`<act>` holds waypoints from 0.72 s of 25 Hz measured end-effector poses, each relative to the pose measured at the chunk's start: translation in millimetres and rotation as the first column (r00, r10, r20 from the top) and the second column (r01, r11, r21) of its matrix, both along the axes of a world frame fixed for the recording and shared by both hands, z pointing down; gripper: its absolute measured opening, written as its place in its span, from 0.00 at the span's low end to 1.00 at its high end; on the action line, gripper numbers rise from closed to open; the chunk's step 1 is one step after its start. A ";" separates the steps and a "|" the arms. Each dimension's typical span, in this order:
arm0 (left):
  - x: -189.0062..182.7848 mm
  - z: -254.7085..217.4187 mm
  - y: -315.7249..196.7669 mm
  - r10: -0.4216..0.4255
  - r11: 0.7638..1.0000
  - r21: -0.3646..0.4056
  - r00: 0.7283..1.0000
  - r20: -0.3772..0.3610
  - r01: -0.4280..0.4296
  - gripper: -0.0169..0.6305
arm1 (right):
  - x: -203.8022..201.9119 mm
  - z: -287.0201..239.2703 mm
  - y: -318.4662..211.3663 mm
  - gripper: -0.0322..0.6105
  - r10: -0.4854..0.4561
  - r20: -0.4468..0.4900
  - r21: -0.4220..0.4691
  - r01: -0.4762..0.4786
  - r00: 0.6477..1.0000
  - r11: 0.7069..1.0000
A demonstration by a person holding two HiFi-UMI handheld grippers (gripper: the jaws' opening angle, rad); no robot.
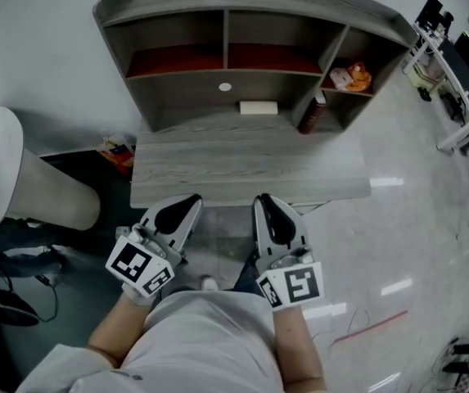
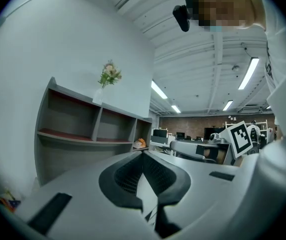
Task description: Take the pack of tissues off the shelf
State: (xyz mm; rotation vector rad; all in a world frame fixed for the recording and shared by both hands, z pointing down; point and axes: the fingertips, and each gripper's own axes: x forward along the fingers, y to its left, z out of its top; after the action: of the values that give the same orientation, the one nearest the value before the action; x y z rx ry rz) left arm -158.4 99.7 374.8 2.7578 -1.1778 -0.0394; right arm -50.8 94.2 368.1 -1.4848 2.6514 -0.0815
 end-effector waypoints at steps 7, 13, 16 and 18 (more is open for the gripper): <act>40.6 4.5 -61.7 -0.025 1.000 -0.016 1.000 0.011 0.025 0.05 | 27.9 4.3 -65.9 0.11 -0.056 0.007 -0.017 0.056 0.998 0.998; 83.0 2.2 -115.2 -0.049 0.999 -0.018 0.998 0.025 0.050 0.05 | 60.1 4.3 -118.3 0.11 -0.101 0.014 -0.026 0.101 0.995 0.995; 101.7 -0.1 -136.4 -0.066 0.998 -0.019 0.997 0.037 0.066 0.05 | 79.8 4.3 -142.8 0.11 -0.109 0.024 -0.029 0.110 0.994 0.993; 113.9 0.3 -150.0 -0.073 0.997 -0.026 0.996 0.046 0.074 0.05 | 97.2 2.6 -159.9 0.11 -0.101 0.022 -0.027 0.102 0.995 0.994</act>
State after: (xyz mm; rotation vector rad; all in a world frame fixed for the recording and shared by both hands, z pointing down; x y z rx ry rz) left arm -44.5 -50.3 375.1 2.7044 -1.2815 0.0309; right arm 46.4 -65.7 370.8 -1.3486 2.7189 -0.1411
